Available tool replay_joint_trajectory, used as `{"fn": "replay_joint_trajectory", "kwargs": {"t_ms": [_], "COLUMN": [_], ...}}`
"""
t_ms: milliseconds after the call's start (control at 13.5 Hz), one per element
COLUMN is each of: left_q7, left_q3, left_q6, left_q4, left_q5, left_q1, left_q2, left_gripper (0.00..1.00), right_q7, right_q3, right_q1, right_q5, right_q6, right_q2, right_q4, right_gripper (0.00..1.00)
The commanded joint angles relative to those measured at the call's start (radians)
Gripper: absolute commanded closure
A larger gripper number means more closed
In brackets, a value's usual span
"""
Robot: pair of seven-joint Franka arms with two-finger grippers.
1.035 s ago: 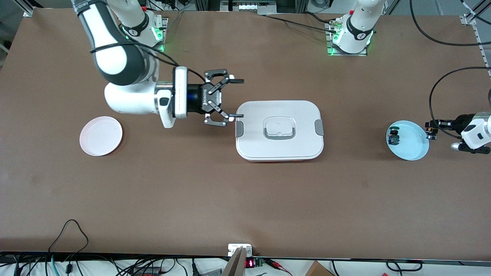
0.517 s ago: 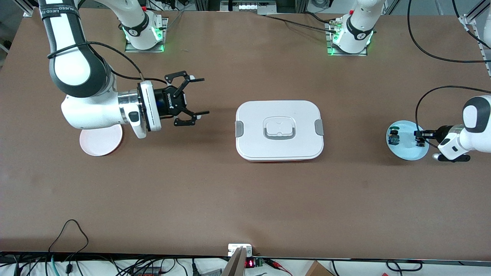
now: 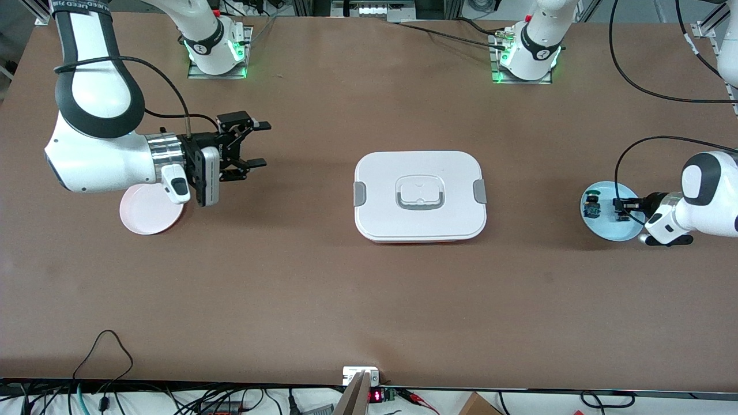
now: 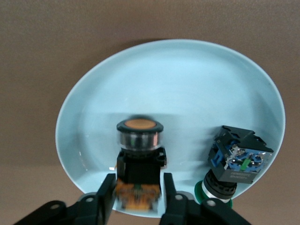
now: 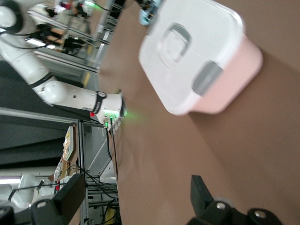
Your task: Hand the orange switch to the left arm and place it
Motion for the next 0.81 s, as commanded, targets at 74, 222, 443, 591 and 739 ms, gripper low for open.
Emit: {"fn": "replay_joint_trajectory", "kwargs": {"t_ms": [74, 222, 443, 591, 739], "left_q7": [-0.017, -0.011, -0.008, -0.006, -0.005], "left_q3": [-0.015, -0.021, -0.102, -0.153, -0.219], "left_q6": [-0.028, -0.054, -0.123, -0.218, -0.283], "left_q4": [0.090, 0.126, 0.234, 0.303, 0.350], "left_q5": [0.024, 0.015, 0.010, 0.010, 0.010], "left_q1": [-0.010, -0.010, 0.003, -0.002, 0.006], "left_q2": [0.000, -0.035, -0.079, -0.107, -0.133], "left_gripper": [0.00, 0.00, 0.00, 0.00, 0.00], "right_q7": [0.346, 0.428, 0.652, 0.956, 1.003], "right_q3": [-0.045, -0.056, -0.076, -0.068, -0.061], "right_q1": [-0.006, -0.006, -0.006, 0.005, 0.006], "right_q5": [-0.268, -0.455, -0.672, -0.765, -0.865], "right_q6": [-0.078, -0.089, -0.130, -0.217, -0.252], "right_q2": [-0.037, -0.057, -0.076, -0.073, -0.072], "right_q4": [0.061, 0.093, 0.125, 0.163, 0.218], "right_gripper": [0.00, 0.00, 0.00, 0.00, 0.00]}}
